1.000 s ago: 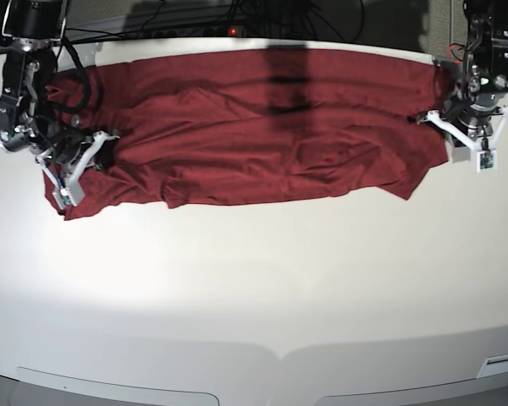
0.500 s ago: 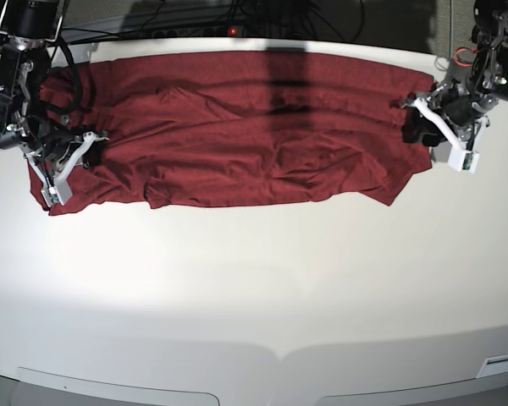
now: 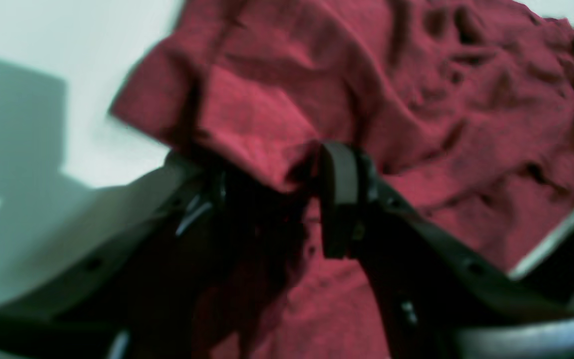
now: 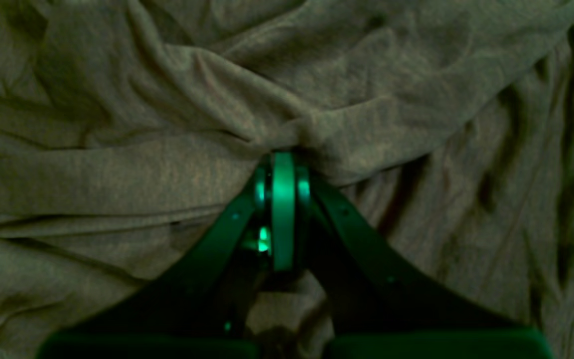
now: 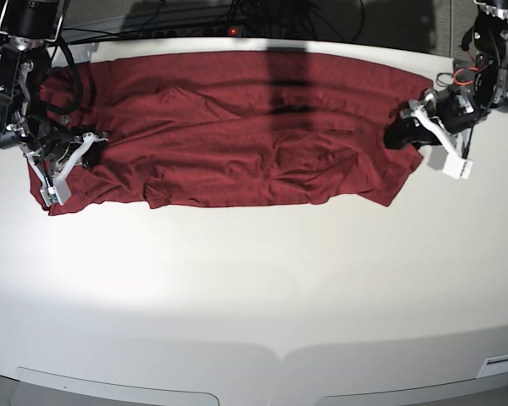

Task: Fold the T-shirt properly
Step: 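Fold the shirt end held by the left gripper toward the right gripper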

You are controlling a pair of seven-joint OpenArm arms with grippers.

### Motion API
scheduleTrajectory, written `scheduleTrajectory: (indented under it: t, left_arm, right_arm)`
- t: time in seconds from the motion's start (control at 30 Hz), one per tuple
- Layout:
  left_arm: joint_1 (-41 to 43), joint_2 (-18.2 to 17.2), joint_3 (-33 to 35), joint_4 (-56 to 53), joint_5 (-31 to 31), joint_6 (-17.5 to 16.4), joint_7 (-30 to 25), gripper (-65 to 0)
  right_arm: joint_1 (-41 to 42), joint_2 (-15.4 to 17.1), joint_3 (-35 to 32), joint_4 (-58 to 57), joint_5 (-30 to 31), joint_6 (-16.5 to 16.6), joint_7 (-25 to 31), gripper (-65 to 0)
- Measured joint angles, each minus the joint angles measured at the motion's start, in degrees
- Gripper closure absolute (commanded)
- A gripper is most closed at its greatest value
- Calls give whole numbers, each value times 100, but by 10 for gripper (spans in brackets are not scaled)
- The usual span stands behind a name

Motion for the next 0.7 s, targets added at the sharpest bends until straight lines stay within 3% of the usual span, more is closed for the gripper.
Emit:
scheduleTrajectory:
  t: [0.13,0.2,0.27,0.33,0.5,0.7]
  left_arm:
    - [0,205,0,0,-20,-22,37,-200]
    - [0,227,15,0,7,-22,52,-124]
    - [13,225,15,-2,42,-20,57,0]
    - [13,223,15,-7,28,-15,70,0]
    - [15,223,15,-4,140,393,-122,0]
    - [11,168,31,15,715,697,-608,0]
  right_arm:
    - [0,-2,0,0,0,-2,-2,0]
    - [2,-2,0,0,0,0,-2,0]
    - [2,-2,0,0,0,0,-4,0]
    - [2,-2,0,0,-2,0,-11,0]
    - [0,0,0,0,109,-2,-11,0]
    - [-63,70,247,603,1281,-55,-444,0]
